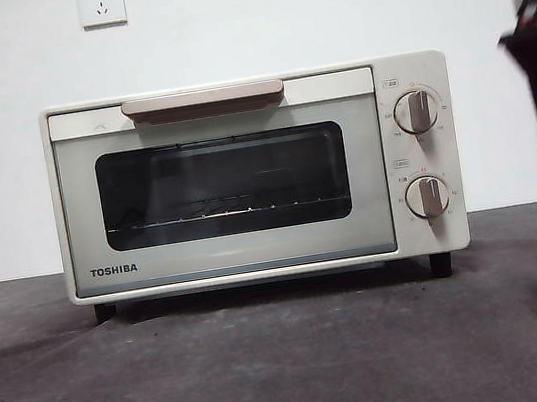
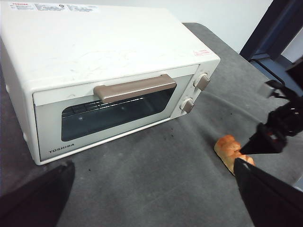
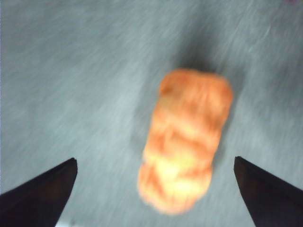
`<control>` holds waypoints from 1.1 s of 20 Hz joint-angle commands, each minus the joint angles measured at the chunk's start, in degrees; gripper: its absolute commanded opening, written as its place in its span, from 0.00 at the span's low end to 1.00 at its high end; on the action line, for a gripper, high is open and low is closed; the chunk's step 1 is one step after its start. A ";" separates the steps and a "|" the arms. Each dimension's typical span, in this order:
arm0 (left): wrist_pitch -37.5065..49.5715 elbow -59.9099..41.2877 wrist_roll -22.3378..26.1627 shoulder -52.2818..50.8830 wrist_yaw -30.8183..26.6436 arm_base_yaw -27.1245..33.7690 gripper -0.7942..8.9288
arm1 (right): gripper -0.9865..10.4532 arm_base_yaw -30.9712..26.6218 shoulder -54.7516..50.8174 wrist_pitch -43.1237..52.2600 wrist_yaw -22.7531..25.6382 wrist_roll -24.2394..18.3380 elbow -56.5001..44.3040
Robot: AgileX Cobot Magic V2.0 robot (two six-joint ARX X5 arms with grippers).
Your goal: The left arm flap open the oven, the right arm pick bread and place it into oven, the left arm flap close the oven
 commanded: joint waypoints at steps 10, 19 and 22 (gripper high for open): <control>0.66 1.29 1.38 0.35 -0.72 -0.26 0.66 | 0.37 1.86 16.83 7.32 5.42 1.44 0.35; 0.31 2.69 1.73 9.27 -0.57 -1.25 0.58 | 0.19 1.62 13.46 6.08 4.15 1.16 1.05; -1.33 6.62 4.02 16.79 -0.50 -2.34 0.44 | 0.19 1.64 6.43 3.19 1.88 1.25 1.05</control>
